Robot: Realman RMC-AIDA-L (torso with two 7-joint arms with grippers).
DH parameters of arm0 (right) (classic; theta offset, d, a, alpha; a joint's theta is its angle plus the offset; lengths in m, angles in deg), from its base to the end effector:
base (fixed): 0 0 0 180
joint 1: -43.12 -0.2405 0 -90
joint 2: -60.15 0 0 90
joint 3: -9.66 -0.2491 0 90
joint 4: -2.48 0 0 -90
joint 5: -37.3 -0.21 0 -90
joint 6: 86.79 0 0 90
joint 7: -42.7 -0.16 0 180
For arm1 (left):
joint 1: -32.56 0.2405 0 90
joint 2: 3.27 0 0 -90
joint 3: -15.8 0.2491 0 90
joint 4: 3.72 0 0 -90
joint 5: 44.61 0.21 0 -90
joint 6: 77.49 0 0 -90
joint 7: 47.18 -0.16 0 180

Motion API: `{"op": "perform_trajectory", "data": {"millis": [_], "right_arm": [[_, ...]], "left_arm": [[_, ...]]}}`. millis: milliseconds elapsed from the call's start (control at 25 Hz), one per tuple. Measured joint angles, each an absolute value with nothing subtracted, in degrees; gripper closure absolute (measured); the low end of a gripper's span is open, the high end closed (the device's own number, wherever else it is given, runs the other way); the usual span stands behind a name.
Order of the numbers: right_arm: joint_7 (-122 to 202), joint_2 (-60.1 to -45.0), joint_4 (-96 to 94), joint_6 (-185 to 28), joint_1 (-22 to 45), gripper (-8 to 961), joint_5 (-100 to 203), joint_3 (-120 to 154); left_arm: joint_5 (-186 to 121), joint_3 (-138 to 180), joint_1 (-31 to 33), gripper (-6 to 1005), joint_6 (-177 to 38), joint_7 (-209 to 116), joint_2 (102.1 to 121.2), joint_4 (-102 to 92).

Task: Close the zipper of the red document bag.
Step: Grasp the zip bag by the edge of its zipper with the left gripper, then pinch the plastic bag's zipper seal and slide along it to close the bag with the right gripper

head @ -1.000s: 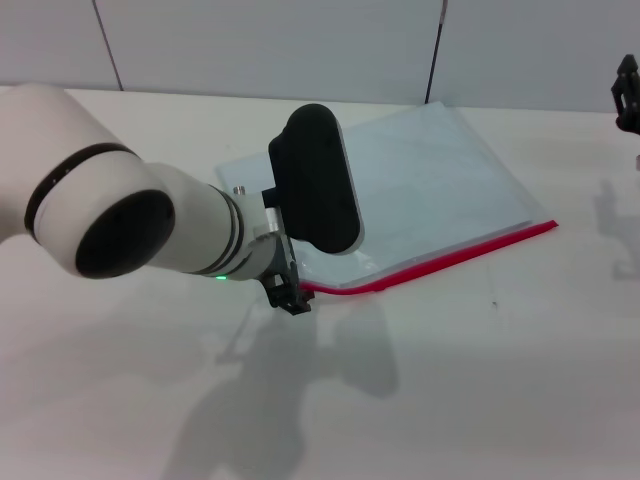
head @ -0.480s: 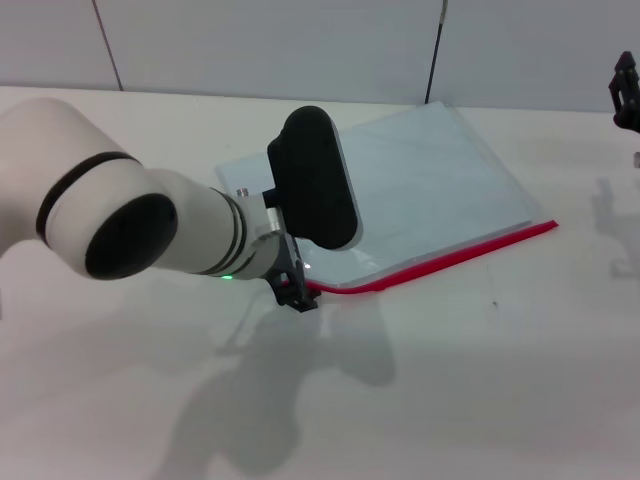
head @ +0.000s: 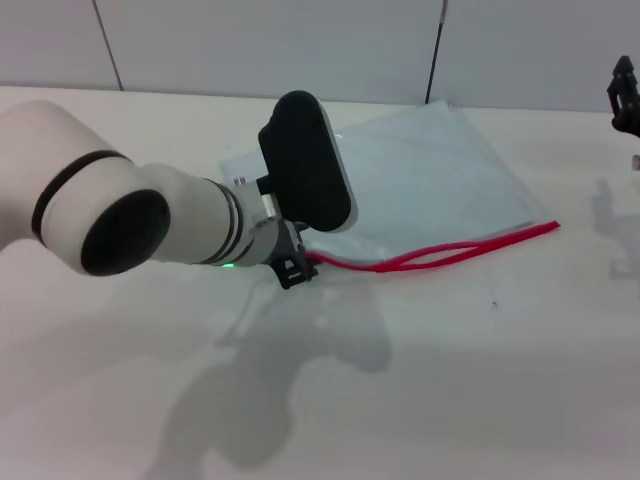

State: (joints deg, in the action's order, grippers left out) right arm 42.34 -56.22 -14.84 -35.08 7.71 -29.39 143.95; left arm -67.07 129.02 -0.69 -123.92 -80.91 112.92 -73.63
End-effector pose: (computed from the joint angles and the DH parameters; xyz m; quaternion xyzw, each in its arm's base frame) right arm 0.2767 0.4180 -0.0079 -0.6755 0.2717 0.2945 0.6190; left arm -0.1681 0.3794 -0.0923 -0.9372 -0.0231 0.1764 0.2999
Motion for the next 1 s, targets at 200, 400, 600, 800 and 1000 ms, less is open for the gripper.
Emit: {"op": "perform_trajectory", "data": {"millis": [200,400,600,800,1000], "right_arm": [[42.3,-56.22,-15.1,-35.1,7.7,467,-29.1,144.0],[42.0,-56.2,-16.5,-35.2,7.9,470,-28.9,144.5],[41.8,-55.99,-18.3,-36.5,7.6,470,-25.8,145.5],[36.6,-55.47,-21.2,-36.6,8.0,469,-19.9,145.4],[20.9,-52.14,-21.5,-36.9,7.5,469,-4.3,145.3]], "left_arm": [[-66.9,128.5,-0.3,475,-122.6,-80.4,112.95,-73.8],[-67.0,127.6,0.3,622,-121.4,-79.2,112.97,-74.9],[-66.7,126.4,3.3,813,-120.2,-78.8,112.78,-79.8],[-66.4,124.4,6.6,883,-119.3,-79.3,112.69,-84.3],[-65.2,123.7,8.3,921,-118.0,-79.4,112.72,-86.3]]}}
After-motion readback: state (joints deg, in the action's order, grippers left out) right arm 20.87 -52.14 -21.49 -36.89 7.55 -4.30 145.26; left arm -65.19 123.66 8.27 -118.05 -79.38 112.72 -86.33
